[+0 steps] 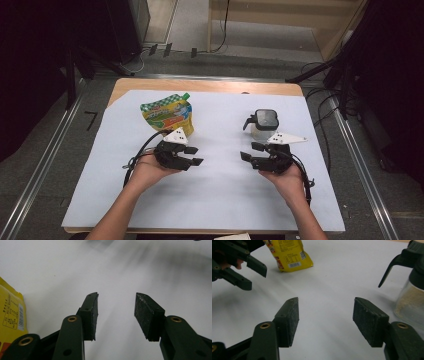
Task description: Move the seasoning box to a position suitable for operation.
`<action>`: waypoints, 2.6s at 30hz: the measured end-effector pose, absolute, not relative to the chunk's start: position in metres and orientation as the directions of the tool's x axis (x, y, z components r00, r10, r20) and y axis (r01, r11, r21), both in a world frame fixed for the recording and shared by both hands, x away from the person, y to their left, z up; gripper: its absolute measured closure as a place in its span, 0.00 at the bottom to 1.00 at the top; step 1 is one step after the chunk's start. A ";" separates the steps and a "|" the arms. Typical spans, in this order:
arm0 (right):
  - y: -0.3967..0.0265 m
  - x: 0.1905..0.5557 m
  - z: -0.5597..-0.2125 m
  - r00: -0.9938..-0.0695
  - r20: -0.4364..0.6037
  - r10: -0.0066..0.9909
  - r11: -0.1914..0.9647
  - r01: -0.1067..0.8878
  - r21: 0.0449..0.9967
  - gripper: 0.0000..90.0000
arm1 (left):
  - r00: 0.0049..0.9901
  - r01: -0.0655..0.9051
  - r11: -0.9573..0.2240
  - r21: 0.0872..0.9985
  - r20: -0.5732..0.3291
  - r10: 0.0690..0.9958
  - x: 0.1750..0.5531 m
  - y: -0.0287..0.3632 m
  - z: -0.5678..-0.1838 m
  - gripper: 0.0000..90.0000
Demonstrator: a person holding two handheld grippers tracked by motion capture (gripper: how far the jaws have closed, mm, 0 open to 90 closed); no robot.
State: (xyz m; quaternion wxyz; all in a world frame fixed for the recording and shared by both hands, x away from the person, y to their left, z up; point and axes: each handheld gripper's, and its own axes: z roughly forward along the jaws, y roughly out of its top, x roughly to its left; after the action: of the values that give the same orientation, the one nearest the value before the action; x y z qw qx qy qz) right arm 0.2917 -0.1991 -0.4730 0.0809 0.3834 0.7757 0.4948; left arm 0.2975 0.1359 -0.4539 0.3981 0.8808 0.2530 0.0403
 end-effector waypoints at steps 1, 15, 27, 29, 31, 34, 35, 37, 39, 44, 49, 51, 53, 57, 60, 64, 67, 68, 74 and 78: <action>-0.198 0.291 -0.473 -0.694 0.260 0.672 0.221 0.523 0.824 0.45 | 0.864 0.421 -0.547 0.723 -0.136 0.485 0.298 0.137 -0.454 0.60; -0.191 0.290 -0.477 -0.711 0.249 0.658 0.275 0.534 0.799 0.46 | 0.848 0.454 -0.522 0.722 -0.169 0.503 0.299 0.149 -0.455 0.59; -0.194 0.291 -0.478 -0.703 0.244 0.667 0.280 0.541 0.793 0.45 | 0.843 0.464 -0.514 0.722 -0.180 0.507 0.298 0.151 -0.456 0.57; -0.194 0.291 -0.478 -0.704 0.244 0.667 0.283 0.541 0.792 0.45 | 0.845 0.460 -0.510 0.727 -0.184 0.502 0.298 0.151 -0.455 0.57; -0.194 0.291 -0.478 -0.705 0.244 0.666 0.283 0.542 0.791 0.45 | 0.841 0.470 -0.501 0.727 -0.195 0.505 0.299 0.153 -0.455 0.57; -0.194 0.291 -0.478 -0.707 0.240 0.665 0.288 0.539 0.791 0.45 | 0.838 0.477 -0.494 0.727 -0.206 0.506 0.300 0.154 -0.455 0.56; -0.194 0.291 -0.478 -0.707 0.238 0.665 0.290 0.539 0.791 0.45 | 0.838 0.478 -0.496 0.725 -0.207 0.505 0.300 0.154 -0.455 0.56; -0.194 0.291 -0.478 -0.709 0.238 0.664 0.291 0.539 0.791 0.45 | 0.837 0.482 -0.492 0.725 -0.213 0.505 0.301 0.154 -0.455 0.56; -0.194 0.291 -0.477 -0.707 0.242 0.665 0.284 0.539 0.793 0.45 | 0.838 0.477 -0.486 0.732 -0.211 0.504 0.301 0.155 -0.454 0.56; -0.196 0.291 -0.476 -0.704 0.245 0.667 0.272 0.535 0.800 0.44 | 0.840 0.471 -0.485 0.737 -0.206 0.502 0.300 0.154 -0.453 0.56; -0.201 0.292 -0.475 -0.682 0.238 0.692 0.256 0.539 0.803 0.44 | 0.840 0.475 -0.499 0.725 -0.204 0.504 0.300 0.155 -0.453 0.53; -0.203 0.292 -0.474 -0.670 0.239 0.703 0.244 0.543 0.804 0.44 | 0.841 0.477 -0.499 0.723 -0.210 0.499 0.300 0.155 -0.453 0.53; -0.206 0.294 -0.474 -0.658 0.238 0.714 0.232 0.543 0.807 0.44 | 0.839 0.481 -0.499 0.721 -0.213 0.501 0.300 0.155 -0.453 0.53; -0.212 0.296 -0.474 -0.632 0.247 0.735 0.206 0.555 0.806 0.44 | 0.839 0.480 -0.501 0.720 -0.209 0.503 0.300 0.154 -0.453 0.50; -0.219 0.298 -0.474 -0.611 0.255 0.749 0.193 0.571 0.798 0.47 | 0.843 0.472 -0.515 0.716 -0.197 0.500 0.300 0.153 -0.452 0.48; -0.230 0.302 -0.475 -0.561 0.230 0.795 0.173 0.573 0.801 0.44 | 0.838 0.479 -0.510 0.714 -0.199 0.509 0.299 0.150 -0.451 0.46; -0.236 0.307 -0.477 -0.525 0.230 0.820 0.148 0.582 0.800 0.40 | 0.838 0.482 -0.508 0.714 -0.206 0.506 0.299 0.150 -0.451 0.45; -0.237 0.308 -0.478 -0.511 0.231 0.828 0.139 0.585 0.799 0.39 | 0.838 0.482 -0.507 0.714 -0.208 0.504 0.298 0.150 -0.450 0.45; -0.241 0.318 -0.484 -0.457 0.222 0.861 0.113 0.598 0.794 0.33 | 0.838 0.485 -0.503 0.716 -0.216 0.502 0.299 0.150 -0.450 0.45; -0.243 0.326 -0.490 -0.406 0.214 0.889 0.092 0.615 0.783 0.28 | 0.838 0.488 -0.505 0.711 -0.222 0.498 0.299 0.149 -0.452 0.45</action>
State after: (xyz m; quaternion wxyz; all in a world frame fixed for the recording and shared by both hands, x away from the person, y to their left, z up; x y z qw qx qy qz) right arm 0.3265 -0.2434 -0.4902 0.1602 0.5210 0.7214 0.4271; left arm 0.2986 0.1493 -0.4516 0.4080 0.8676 0.2843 0.0059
